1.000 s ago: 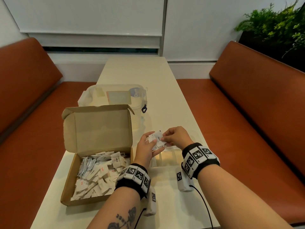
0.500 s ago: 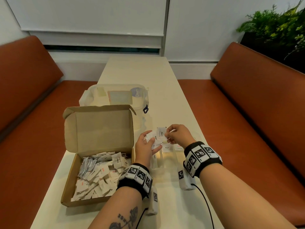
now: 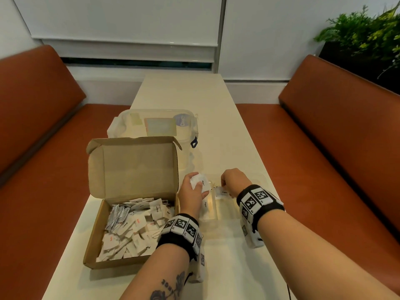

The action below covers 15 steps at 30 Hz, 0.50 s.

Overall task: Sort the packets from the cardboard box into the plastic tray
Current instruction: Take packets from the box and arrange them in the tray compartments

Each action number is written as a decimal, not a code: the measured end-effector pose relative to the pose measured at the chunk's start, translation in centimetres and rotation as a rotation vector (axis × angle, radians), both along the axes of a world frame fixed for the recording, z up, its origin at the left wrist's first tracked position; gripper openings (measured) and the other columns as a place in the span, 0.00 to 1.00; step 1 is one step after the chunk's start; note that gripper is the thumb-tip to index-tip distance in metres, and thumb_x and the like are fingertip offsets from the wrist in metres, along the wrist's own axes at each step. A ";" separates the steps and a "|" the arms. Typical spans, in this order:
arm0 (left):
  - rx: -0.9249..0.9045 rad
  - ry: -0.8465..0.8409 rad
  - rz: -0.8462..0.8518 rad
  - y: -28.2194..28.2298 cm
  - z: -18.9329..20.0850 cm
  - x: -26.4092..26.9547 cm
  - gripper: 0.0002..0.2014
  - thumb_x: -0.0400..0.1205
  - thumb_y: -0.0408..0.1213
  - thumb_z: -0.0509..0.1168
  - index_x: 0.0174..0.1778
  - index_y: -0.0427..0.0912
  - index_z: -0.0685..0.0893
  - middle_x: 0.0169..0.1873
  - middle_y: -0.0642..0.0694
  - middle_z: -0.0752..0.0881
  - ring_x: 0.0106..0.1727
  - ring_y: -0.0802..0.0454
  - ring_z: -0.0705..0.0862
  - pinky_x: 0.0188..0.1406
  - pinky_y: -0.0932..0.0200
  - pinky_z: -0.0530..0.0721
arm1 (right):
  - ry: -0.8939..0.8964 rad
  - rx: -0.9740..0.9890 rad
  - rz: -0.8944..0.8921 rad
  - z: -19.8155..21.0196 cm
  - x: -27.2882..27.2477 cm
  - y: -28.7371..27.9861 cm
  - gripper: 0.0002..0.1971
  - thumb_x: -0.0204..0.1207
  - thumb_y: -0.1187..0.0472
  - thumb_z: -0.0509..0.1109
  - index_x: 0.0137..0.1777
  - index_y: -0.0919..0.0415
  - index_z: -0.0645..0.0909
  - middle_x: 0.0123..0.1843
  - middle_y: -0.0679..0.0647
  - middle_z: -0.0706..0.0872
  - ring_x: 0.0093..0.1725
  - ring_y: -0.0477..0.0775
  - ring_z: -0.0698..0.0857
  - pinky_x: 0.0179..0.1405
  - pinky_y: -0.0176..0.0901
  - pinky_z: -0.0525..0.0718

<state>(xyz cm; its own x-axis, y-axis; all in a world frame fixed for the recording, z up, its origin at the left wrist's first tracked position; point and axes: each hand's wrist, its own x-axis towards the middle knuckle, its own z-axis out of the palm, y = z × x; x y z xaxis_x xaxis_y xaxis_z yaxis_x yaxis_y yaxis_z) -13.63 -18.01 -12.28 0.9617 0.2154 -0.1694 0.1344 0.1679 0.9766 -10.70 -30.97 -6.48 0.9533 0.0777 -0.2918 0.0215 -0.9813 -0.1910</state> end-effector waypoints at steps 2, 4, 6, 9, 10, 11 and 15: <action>0.006 0.000 -0.004 0.0 -0.1 0.0 0.13 0.84 0.26 0.59 0.58 0.48 0.78 0.60 0.43 0.77 0.60 0.46 0.80 0.39 0.63 0.89 | -0.004 -0.056 0.025 -0.2 0.2 0.4 0.14 0.79 0.74 0.60 0.60 0.69 0.82 0.60 0.63 0.85 0.58 0.62 0.85 0.59 0.46 0.82; 0.010 -0.002 -0.006 0.0 -0.1 0.1 0.13 0.84 0.26 0.59 0.58 0.48 0.79 0.59 0.43 0.77 0.59 0.46 0.80 0.40 0.62 0.89 | -0.004 -0.086 0.032 -0.6 0.5 0.5 0.14 0.79 0.74 0.59 0.61 0.68 0.82 0.61 0.63 0.85 0.59 0.62 0.84 0.59 0.45 0.81; 0.016 -0.004 -0.008 0.1 -0.2 0.1 0.13 0.84 0.26 0.59 0.58 0.49 0.79 0.59 0.44 0.77 0.59 0.46 0.80 0.40 0.61 0.89 | 0.000 -0.103 0.031 -0.9 0.6 0.6 0.14 0.80 0.74 0.59 0.61 0.69 0.82 0.61 0.63 0.84 0.59 0.62 0.84 0.59 0.45 0.81; 0.028 0.000 -0.016 0.1 -0.2 0.1 0.14 0.84 0.26 0.59 0.58 0.50 0.79 0.59 0.43 0.78 0.59 0.45 0.82 0.43 0.58 0.89 | -0.009 -0.114 0.044 -1.1 0.7 0.6 0.14 0.80 0.74 0.58 0.61 0.69 0.82 0.60 0.63 0.84 0.59 0.61 0.84 0.58 0.44 0.81; 0.031 0.000 -0.019 0.1 -0.2 0.1 0.14 0.84 0.26 0.59 0.58 0.50 0.79 0.59 0.42 0.78 0.60 0.45 0.82 0.44 0.58 0.89 | -0.018 -0.114 0.050 -1.1 0.7 0.6 0.14 0.79 0.74 0.58 0.60 0.69 0.81 0.60 0.64 0.84 0.59 0.61 0.84 0.58 0.44 0.81; 0.029 0.000 -0.022 0.1 -0.3 0.1 0.14 0.84 0.26 0.59 0.58 0.50 0.79 0.59 0.42 0.78 0.60 0.44 0.82 0.43 0.58 0.89 | -0.029 -0.114 0.055 -1.1 0.7 0.6 0.14 0.79 0.75 0.58 0.60 0.69 0.81 0.60 0.64 0.84 0.59 0.61 0.84 0.57 0.44 0.81; 0.018 -0.004 -0.028 0.1 -0.3 0.1 0.14 0.84 0.26 0.59 0.59 0.49 0.79 0.60 0.41 0.79 0.60 0.43 0.82 0.39 0.63 0.89 | -0.037 -0.122 0.069 -1.2 0.7 0.6 0.14 0.79 0.76 0.57 0.58 0.70 0.81 0.59 0.64 0.85 0.57 0.62 0.84 0.55 0.44 0.81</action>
<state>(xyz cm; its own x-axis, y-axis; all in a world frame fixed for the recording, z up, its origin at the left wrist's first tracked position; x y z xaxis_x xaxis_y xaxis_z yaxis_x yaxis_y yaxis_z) -13.56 -17.94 -12.57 0.9681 0.1913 -0.1618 0.1349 0.1464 0.9800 -9.97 -30.35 -7.72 0.9571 0.1098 -0.2683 0.0947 -0.9931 -0.0688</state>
